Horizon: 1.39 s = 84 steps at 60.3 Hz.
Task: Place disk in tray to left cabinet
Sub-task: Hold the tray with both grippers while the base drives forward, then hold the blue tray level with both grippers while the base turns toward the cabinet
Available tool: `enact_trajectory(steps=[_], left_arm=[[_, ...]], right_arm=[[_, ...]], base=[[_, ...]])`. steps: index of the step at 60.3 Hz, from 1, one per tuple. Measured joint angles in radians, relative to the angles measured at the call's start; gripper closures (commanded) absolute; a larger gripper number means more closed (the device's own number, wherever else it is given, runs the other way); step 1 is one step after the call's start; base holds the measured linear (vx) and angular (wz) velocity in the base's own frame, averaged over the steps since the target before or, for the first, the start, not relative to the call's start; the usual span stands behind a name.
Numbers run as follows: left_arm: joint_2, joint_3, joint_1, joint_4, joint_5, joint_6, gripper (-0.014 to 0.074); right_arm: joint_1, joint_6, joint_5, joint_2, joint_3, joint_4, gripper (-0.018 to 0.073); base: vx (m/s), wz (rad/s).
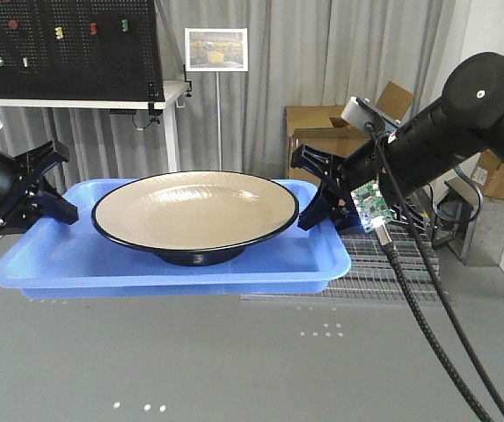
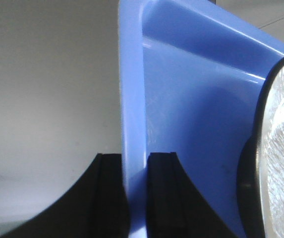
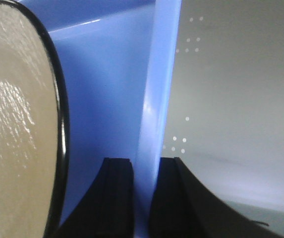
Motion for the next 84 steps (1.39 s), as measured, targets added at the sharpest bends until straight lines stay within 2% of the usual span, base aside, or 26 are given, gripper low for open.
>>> enact_trajectory(steps=[84], left_arm=[[0.000,0.000,0.000,0.000,0.000,0.000,0.0598]], right_arm=[[0.000,0.000,0.000,0.000,0.000,0.000,0.0561]], base=[[0.51,-0.04]])
